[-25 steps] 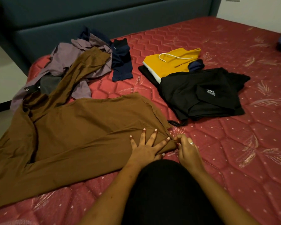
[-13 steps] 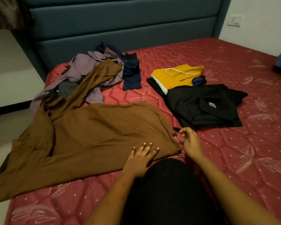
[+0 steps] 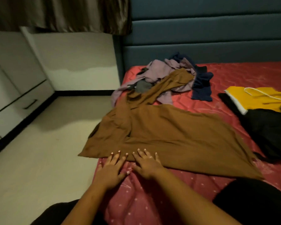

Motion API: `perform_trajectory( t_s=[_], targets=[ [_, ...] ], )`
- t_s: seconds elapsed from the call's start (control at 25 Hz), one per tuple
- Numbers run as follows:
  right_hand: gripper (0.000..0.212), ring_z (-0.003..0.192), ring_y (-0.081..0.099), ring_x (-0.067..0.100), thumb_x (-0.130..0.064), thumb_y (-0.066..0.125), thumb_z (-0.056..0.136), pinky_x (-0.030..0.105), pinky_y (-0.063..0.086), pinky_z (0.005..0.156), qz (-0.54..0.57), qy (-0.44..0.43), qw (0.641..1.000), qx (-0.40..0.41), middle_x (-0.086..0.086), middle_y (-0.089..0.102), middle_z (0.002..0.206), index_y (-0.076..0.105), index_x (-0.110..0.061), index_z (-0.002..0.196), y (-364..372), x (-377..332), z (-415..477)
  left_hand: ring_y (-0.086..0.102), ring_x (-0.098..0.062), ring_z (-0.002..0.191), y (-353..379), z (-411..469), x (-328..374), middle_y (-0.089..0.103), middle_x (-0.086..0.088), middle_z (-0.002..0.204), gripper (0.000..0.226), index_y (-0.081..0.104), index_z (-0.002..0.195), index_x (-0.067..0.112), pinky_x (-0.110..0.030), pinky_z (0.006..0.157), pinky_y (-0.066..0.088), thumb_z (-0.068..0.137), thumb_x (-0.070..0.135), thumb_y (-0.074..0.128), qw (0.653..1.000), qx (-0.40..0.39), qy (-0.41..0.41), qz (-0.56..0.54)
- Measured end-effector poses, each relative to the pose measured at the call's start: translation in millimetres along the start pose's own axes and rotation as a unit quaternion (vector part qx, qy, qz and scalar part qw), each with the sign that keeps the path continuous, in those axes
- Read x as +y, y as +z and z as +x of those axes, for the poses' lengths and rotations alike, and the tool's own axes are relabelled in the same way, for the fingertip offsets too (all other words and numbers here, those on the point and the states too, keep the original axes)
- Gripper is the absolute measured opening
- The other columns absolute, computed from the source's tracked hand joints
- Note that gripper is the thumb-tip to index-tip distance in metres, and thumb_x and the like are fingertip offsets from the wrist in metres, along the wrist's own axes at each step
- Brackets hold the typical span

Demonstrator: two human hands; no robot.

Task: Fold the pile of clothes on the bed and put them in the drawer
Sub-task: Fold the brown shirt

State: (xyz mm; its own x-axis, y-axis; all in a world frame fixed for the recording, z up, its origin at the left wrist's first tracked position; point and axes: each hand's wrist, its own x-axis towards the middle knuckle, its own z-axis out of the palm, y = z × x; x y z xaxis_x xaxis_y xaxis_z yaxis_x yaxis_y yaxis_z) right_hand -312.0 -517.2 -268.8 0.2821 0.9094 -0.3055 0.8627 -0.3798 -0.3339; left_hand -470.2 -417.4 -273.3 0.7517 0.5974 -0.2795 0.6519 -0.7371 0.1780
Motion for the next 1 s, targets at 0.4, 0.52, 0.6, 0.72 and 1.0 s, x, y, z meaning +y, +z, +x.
perform_trajectory(
  t_s=[0.4, 0.52, 0.6, 0.72, 1.0],
  targets=[
    [0.060, 0.147, 0.016, 0.016, -0.064, 0.000, 0.094, 0.048, 0.001, 0.116, -0.157, -0.148, 0.969, 0.124, -0.010, 0.021, 0.158, 0.016, -0.046, 0.149, 14, -49, 92, 0.018, -0.036, 0.144, -2, 58, -115, 0.008, -0.004, 0.161, 0.083, 0.004, 0.151, 0.044, -0.054, 0.115, 0.020, 0.079, 0.083, 0.019, 0.923, -0.073, -0.255, -0.279],
    [0.048, 0.142, 0.031, 0.022, -0.061, 0.013, 0.098, 0.059, 0.005, 0.106, -0.187, -0.158, 0.958, 0.151, -0.009, 0.038, 0.151, 0.026, -0.052, 0.144, 24, -63, 116, 0.030, -0.035, 0.140, 3, 52, -137, 0.018, -0.011, 0.159, 0.075, -0.009, 0.152, 0.031, -0.046, 0.113, 0.028, 0.094, 0.065, 0.025, 0.844, -0.036, -0.287, -0.452],
    [0.049, 0.144, 0.024, 0.023, -0.063, 0.010, 0.097, 0.063, -0.001, 0.105, -0.177, -0.161, 0.961, 0.140, -0.010, 0.036, 0.152, 0.029, -0.053, 0.141, 21, -74, 130, 0.041, -0.036, 0.133, -2, 57, -128, 0.028, -0.007, 0.156, 0.073, -0.011, 0.151, 0.038, -0.046, 0.103, 0.037, 0.097, 0.054, 0.037, 0.786, 0.016, -0.259, -0.561],
    [0.056, 0.147, 0.015, 0.017, -0.064, 0.005, 0.095, 0.059, -0.013, 0.109, -0.146, -0.166, 0.967, 0.126, -0.011, 0.029, 0.155, 0.031, -0.049, 0.143, 11, -90, 150, 0.061, -0.031, 0.108, -3, 69, -120, 0.054, -0.005, 0.133, 0.046, 0.041, 0.137, 0.040, -0.044, 0.085, 0.055, 0.096, 0.028, 0.056, 0.715, 0.131, -0.238, -0.644],
    [0.062, 0.147, 0.013, 0.014, -0.055, 0.004, 0.089, 0.052, 0.000, 0.114, -0.190, -0.110, 0.963, 0.157, -0.011, 0.022, 0.157, 0.018, -0.044, 0.148, -28, -78, 198, 0.064, -0.022, 0.100, -7, 69, -124, 0.067, -0.003, 0.107, 0.026, 0.071, 0.086, 0.027, -0.043, 0.091, 0.055, 0.088, 0.003, 0.062, 0.664, 0.239, -0.268, -0.656]
  ],
)
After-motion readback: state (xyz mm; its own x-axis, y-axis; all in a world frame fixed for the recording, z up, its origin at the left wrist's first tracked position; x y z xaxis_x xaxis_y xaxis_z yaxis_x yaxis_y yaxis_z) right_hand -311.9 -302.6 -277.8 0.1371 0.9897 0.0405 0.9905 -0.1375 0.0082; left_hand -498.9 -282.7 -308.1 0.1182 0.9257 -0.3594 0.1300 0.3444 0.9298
